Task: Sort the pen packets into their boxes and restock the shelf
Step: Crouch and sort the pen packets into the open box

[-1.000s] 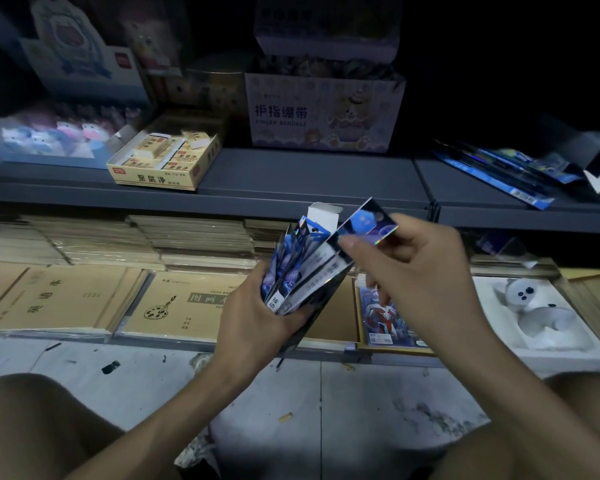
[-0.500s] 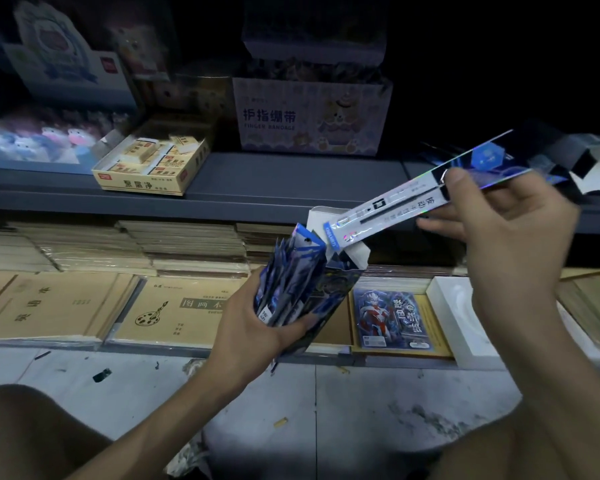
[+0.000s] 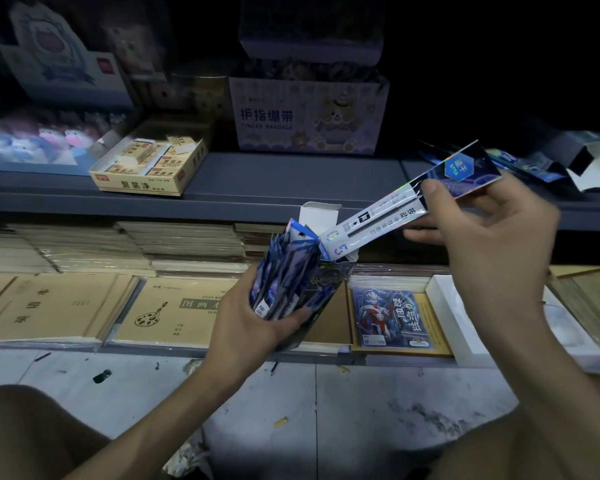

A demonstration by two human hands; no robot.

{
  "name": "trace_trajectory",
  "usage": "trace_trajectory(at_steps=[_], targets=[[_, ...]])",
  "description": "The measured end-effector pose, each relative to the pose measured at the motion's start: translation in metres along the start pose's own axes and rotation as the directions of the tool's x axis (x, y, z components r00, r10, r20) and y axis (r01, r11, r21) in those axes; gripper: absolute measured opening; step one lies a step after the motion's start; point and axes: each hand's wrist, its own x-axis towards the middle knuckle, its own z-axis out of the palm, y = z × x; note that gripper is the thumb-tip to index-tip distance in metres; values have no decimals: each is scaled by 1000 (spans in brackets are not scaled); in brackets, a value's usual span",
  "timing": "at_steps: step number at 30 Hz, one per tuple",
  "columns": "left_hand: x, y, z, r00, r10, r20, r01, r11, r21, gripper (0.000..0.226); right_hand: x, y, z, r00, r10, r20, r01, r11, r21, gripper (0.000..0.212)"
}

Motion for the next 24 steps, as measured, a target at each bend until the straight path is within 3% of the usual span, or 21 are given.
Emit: trace_trajectory(at_steps=[8, 12, 15, 19, 21, 24], targets=[[1, 1, 0, 998, -52, 32, 53, 998, -32, 52, -3, 0, 6, 1000, -1, 20, 2, 999, -53, 13], [4, 0, 0, 994, -93, 53, 94, 995, -24, 53, -8, 4, 13, 994, -87, 68, 99, 974, -204, 29], [4, 1, 1, 994, -90, 55, 91, 996, -12, 52, -10, 8, 15, 976, -183, 115, 212, 913, -348, 29], [2, 1, 2, 996, -65, 67, 65, 998, 4, 50, -8, 11, 17, 954, -249, 170, 297, 867, -400, 37], [1, 2, 3, 996, -49, 75, 48, 999, 12, 51, -6, 15, 18, 948, -247, 199, 311, 848, -429, 43], [-1, 2, 4, 997, -22, 73, 19, 999, 41, 53, -4, 22, 18, 959, -189, 213, 268, 853, -448, 35]])
